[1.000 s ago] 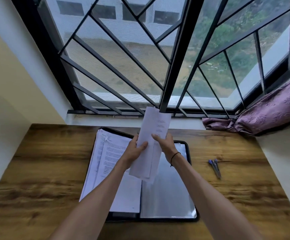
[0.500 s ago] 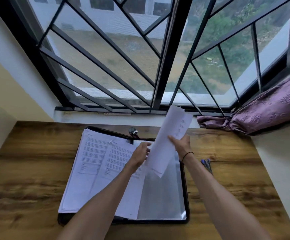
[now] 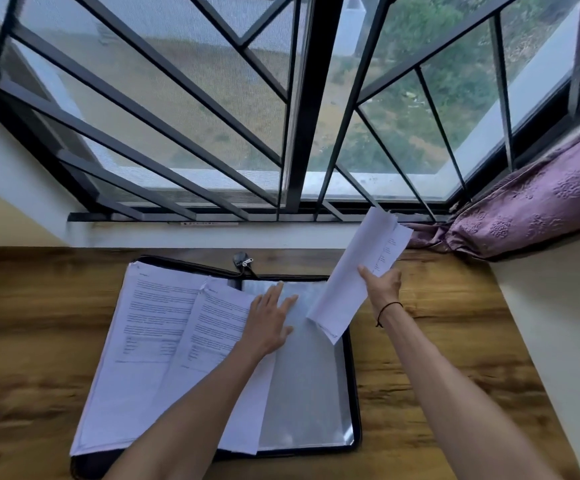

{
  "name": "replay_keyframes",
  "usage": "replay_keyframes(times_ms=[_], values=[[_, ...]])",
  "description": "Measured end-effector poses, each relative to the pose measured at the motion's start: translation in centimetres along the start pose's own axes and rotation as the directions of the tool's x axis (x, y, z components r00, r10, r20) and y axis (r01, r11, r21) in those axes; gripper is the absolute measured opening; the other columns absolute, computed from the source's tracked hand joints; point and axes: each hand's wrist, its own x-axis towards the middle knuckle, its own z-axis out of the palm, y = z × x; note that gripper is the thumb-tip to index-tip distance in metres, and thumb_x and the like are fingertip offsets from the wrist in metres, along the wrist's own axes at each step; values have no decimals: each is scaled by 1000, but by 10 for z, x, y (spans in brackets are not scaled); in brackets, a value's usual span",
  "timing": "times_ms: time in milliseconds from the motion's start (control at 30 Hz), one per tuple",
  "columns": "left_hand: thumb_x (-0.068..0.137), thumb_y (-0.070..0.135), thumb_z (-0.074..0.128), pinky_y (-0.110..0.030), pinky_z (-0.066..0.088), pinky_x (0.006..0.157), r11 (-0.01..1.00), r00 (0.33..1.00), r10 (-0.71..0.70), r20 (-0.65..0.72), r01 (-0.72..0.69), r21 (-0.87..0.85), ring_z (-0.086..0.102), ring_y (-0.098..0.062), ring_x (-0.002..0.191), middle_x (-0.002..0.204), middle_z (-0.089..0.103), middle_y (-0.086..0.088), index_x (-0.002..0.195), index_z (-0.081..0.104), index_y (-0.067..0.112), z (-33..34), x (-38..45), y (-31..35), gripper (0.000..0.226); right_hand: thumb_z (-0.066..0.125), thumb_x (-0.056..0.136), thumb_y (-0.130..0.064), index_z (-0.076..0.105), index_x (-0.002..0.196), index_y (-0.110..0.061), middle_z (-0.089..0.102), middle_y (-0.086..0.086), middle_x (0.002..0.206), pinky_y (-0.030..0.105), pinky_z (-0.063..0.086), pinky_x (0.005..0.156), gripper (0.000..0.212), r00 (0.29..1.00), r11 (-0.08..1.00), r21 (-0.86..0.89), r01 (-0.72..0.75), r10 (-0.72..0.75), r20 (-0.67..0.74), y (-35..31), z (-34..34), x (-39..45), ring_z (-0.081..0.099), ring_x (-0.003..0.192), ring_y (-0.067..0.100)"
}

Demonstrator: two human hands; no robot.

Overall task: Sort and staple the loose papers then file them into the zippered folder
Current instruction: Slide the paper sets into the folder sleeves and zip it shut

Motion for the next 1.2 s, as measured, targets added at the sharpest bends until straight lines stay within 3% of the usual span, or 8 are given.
replay_keyframes(times_ms=[133,367,533,600,733,967,1100,1200], values=[[93,20,56,-41,12,127,1000,999,-4,-32,3,-27,8,-27,158,172,7,-10,158,31,27,-4,-10,-12,70,80,87,-14,61,103,-6,71,14,110,45,61,87,26,1000,1000,3,-27,27,-11,6,7,2,70,96,30],[82,22,62,-40,13,127,998,997,-60,-54,59,-25,27,-26,152,166,26,-8,154,36,26,-25,-32,-41,76,80,87,-15,63,115,1,72,12,109,27,57,70,36,999,1000,14,9,-10,38,5,34,-12,72,96,28],[89,16,63,-38,6,127,1000,1000,-4,-24,3,-12,20,-24,156,168,22,-7,155,37,25,-35,-45,-77,72,81,85,-14,67,108,-1,74,12,105,38,62,77,30,996,999,32,16,-18,82,5,52,-27,73,91,29],[91,22,68,-41,11,128,1000,1000,3,-20,-3,-15,16,-26,157,170,16,-7,156,35,27,-39,-49,-89,73,82,82,-16,68,106,-3,75,12,104,45,64,80,30,996,999,44,4,-8,93,8,58,-30,75,91,29],[91,41,74,-41,15,127,999,998,-28,-51,26,-29,16,-27,156,170,16,-6,158,31,29,-47,-58,-106,80,81,84,-12,68,107,1,75,14,104,40,63,77,29,993,997,78,13,-22,112,7,63,-40,74,90,29],[100,64,43,-43,11,128,997,995,-83,-52,83,-10,16,-23,157,168,25,-3,161,26,20,-44,-57,-111,77,83,83,-15,66,111,1,75,13,107,42,64,78,37,995,997,79,-2,-6,104,7,60,-42,75,92,27],[82,73,65,-49,14,127,993,996,-89,4,88,78,14,-29,157,167,23,-8,161,21,23,-38,-45,-102,103,83,82,-17,64,113,-2,74,12,109,46,64,83,39,997,997,80,-1,-5,79,8,53,-38,74,95,28],[80,70,71,-47,10,128,993,997,-80,21,78,87,11,-29,158,168,20,-10,161,21,24,-36,-40,-101,106,81,86,-12,63,115,-3,73,12,112,45,63,85,35,997,994,110,5,-12,70,6,50,-39,73,97,28]])
